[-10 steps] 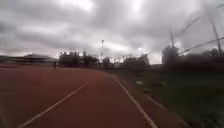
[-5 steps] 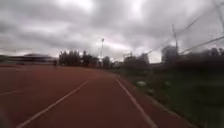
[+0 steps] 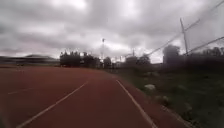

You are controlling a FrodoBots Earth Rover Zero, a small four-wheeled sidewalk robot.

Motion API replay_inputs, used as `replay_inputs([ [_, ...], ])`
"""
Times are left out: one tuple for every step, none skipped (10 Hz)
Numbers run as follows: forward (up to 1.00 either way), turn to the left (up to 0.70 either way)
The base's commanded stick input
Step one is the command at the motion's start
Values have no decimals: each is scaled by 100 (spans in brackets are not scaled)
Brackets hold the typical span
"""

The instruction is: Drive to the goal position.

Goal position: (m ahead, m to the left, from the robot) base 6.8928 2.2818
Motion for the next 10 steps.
replay_inputs([
  [0, 0],
  [0, 0],
  [0, 0],
  [0, 0],
  [70, 0],
  [70, 0],
  [70, 0],
  [70, -29],
  [70, -26],
  [70, -12],
])
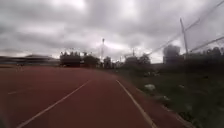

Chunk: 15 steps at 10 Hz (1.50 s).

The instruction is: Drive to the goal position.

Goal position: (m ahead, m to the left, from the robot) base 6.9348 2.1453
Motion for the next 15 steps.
replay_inputs([
  [70, 0],
  [70, 0],
  [70, 0],
  [70, 0],
  [70, 0],
  [70, 0],
  [70, 0],
  [70, 0],
  [70, 0],
  [70, 0],
  [70, 0],
  [70, 0],
  [70, 0],
  [70, 0],
  [70, 0],
])
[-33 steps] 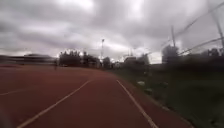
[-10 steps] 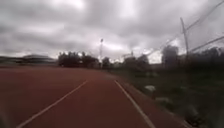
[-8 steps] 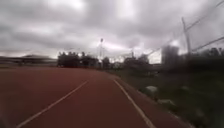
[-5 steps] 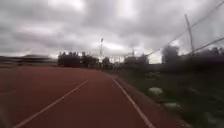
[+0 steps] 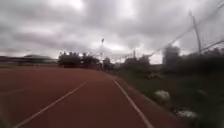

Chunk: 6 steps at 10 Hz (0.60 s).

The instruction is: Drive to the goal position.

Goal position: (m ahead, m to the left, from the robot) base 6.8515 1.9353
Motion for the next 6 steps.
replay_inputs([
  [70, 0],
  [70, 0],
  [70, 0],
  [70, 0],
  [70, 0],
  [70, 0],
])
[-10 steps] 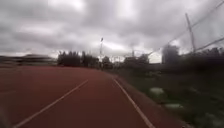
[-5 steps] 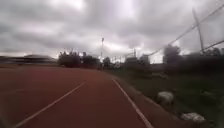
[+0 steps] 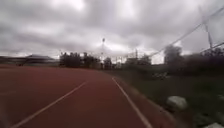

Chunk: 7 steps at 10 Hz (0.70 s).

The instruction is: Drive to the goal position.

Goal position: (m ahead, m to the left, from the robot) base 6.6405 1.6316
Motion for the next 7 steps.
replay_inputs([
  [70, 0],
  [70, 0],
  [70, 0],
  [70, 0],
  [70, 0],
  [70, 0],
  [70, 0],
])
